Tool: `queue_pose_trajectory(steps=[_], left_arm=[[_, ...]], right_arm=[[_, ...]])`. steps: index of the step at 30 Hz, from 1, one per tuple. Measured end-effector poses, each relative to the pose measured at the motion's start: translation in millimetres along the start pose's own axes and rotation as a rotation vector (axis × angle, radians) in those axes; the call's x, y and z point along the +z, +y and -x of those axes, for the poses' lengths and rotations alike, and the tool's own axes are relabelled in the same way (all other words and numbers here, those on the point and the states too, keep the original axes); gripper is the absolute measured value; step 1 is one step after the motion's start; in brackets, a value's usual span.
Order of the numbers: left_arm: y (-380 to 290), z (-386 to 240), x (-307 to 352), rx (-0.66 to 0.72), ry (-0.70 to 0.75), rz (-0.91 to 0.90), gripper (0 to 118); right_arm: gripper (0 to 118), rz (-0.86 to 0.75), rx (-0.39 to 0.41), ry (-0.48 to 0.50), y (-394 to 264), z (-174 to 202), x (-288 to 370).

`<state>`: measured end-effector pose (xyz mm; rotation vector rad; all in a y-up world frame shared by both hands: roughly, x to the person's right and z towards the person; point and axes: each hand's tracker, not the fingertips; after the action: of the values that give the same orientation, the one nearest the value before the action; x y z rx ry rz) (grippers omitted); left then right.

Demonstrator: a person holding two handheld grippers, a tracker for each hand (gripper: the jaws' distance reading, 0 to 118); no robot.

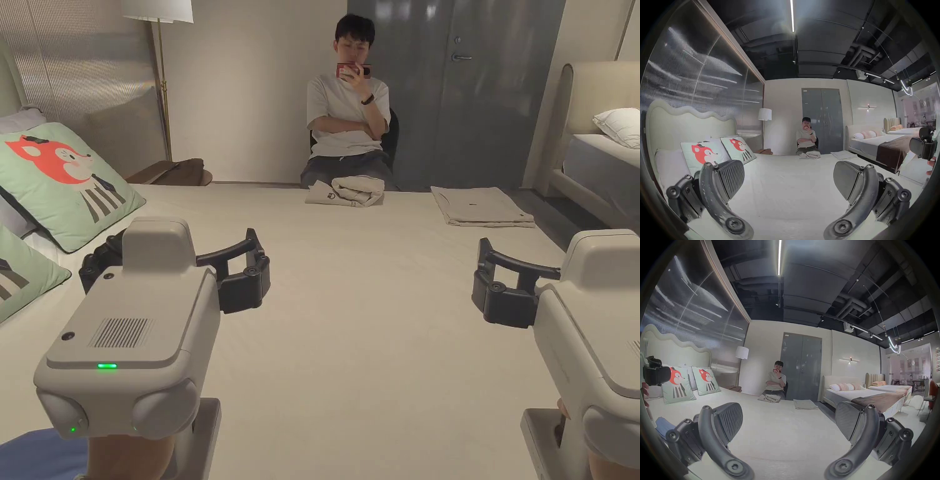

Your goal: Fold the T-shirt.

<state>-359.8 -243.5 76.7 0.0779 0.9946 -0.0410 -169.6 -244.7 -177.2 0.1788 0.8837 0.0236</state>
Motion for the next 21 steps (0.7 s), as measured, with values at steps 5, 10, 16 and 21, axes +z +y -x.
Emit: queue_pose_trajectory(steps=[5, 10, 16, 21], left_arm=[[-0.7, 0.5, 0.6, 0.006, -0.003, -0.004, 110], [-1.2, 0.5, 1.8, 0.014, 0.002, -0.015, 110], [-1.8, 0.1, 2.9, 0.002, 0.0, -0.026, 110], [-2.1, 0.4, 3.1, 0.009, -0.002, -0.022, 110]], right_arm=[[113, -0.002, 0.004, 0.006, -0.1, 0.6, 0.3], [113, 0.0, -0.003, 0.01, -0.5, -0.3, -0.1], [114, -0.002, 0.0, 0.013, -1.1, -0.3, 0.2], [114, -0.006, 0.002, 0.016, -1.0, 0.2, 0.5]])
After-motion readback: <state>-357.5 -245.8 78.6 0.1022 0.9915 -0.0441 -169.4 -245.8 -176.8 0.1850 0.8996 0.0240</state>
